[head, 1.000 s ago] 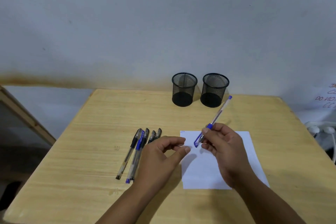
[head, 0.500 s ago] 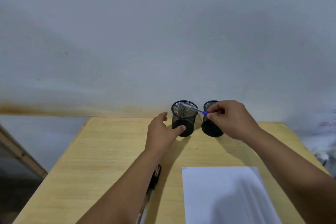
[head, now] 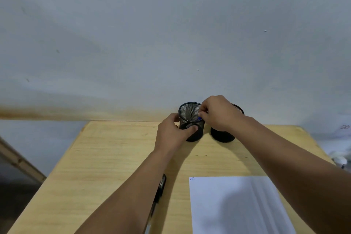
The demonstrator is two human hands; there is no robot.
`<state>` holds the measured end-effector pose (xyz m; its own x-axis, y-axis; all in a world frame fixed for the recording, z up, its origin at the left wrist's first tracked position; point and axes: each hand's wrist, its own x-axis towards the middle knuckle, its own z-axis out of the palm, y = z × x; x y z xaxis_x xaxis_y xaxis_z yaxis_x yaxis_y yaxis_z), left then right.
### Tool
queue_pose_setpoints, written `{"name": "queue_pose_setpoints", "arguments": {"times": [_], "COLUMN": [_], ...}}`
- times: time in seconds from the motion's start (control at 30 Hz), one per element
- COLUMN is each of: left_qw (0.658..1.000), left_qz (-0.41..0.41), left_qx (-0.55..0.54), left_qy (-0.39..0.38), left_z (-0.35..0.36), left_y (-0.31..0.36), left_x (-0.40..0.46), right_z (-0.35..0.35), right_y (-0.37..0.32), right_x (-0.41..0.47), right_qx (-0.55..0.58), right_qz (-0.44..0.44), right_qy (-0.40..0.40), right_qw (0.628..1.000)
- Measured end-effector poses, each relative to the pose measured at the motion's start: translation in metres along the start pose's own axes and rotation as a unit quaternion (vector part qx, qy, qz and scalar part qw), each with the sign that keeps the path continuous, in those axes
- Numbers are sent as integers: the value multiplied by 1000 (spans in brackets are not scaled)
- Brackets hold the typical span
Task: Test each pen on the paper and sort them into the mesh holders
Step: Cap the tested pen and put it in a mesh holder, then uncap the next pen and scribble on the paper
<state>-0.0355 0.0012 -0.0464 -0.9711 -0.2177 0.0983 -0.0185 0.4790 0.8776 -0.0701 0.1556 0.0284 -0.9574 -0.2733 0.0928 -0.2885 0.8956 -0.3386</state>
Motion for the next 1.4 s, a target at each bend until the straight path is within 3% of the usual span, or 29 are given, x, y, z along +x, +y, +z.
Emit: {"name": "queue_pose_setpoints", "arguments": {"times": [0.17, 0.43, 0.6, 0.73, 0.9, 1.1, 1.4], "left_qw": [1000, 995, 968, 949, 929, 905, 910], "left_qz": [-2, 6, 22, 27, 36, 64, 74], "left_qx": [13, 62, 179, 251, 311, 362, 344], "left_qy": [-26, -84, -172, -189, -195, -214, -220], "left_z": [-13, -75, -111, -126, -133, -130, -131], "left_y": [1, -15, -37, -51, -61, -69, -79], "left_x": [-5, -45, -73, -83, -86, -85, -83], "right_z": [-1, 4, 40, 72, 103, 120, 127], "right_y": [2, 1, -28, -64, -101, -121, -123], "right_x": [-11, -67, -120, -162, -197, -206, -213], "right_qx": [20, 150, 209, 187, 124, 52, 4], "right_qz": [-20, 22, 13, -18, -71, -102, -107], "right_qy": [21, 179, 86, -27, -87, -70, -47], "right_qw": [999, 972, 974, 982, 986, 991, 993]}}
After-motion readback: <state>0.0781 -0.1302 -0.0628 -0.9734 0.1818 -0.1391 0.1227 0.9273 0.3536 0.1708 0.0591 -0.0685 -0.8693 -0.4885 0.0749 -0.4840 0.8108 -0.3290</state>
